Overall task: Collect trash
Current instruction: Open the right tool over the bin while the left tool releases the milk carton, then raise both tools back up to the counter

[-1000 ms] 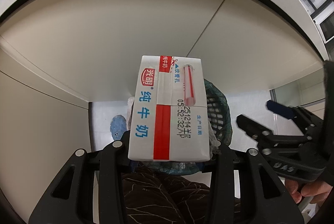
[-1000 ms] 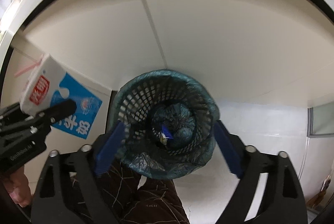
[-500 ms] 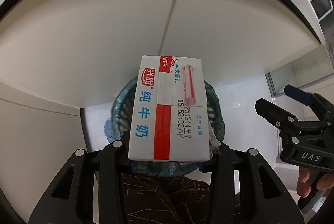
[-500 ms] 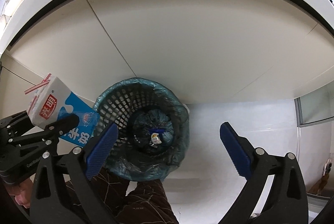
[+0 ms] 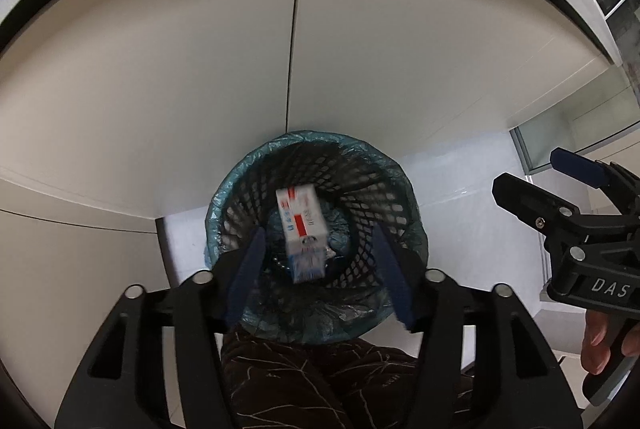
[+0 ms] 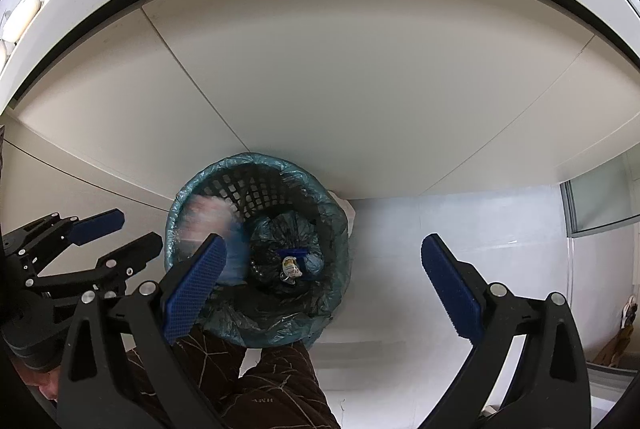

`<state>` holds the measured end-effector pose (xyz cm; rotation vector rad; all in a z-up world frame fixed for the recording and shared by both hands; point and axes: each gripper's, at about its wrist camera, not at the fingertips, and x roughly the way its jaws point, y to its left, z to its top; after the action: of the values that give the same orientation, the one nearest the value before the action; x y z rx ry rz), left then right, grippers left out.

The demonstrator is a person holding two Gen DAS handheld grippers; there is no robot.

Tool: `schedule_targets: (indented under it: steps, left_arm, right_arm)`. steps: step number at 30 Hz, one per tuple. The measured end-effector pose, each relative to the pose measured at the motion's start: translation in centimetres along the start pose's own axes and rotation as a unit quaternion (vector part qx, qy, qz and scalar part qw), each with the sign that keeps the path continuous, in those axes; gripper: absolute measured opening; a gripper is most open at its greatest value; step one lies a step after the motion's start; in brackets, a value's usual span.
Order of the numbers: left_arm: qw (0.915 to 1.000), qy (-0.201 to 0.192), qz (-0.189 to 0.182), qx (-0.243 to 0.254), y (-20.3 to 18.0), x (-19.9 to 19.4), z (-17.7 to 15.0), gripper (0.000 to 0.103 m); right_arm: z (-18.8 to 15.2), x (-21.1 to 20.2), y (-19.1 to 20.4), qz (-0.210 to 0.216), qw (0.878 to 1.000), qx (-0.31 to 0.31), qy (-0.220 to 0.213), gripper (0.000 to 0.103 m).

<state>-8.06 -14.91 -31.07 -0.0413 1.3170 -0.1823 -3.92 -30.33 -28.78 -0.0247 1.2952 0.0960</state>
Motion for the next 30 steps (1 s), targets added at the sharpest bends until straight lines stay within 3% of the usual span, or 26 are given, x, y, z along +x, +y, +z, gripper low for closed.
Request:
schedule_targets:
  steps: [11, 22, 30]
  left_arm:
    - [0.9988, -0.039, 0.021, -0.020, 0.9, -2.5, 0.5, 0.096]
    - [0.9944, -0.081, 0.047, -0.049, 4.0, -9.1, 2.5, 0.097]
    - [0.9908, -0.108, 0.043, -0.069, 5.9, -14.4, 4.5, 0.097]
  right_arm:
    - [0.6, -1.2, -0.3, -0.008, 1.000, 0.002, -0.011, 0.094]
    - [3.4, -6.3, 0.6, -0.024, 0.998, -0.028, -0.057, 0.094]
    - [6.2, -10.5, 1.5, -0.019, 0.995, -0.038, -0.090, 0.094]
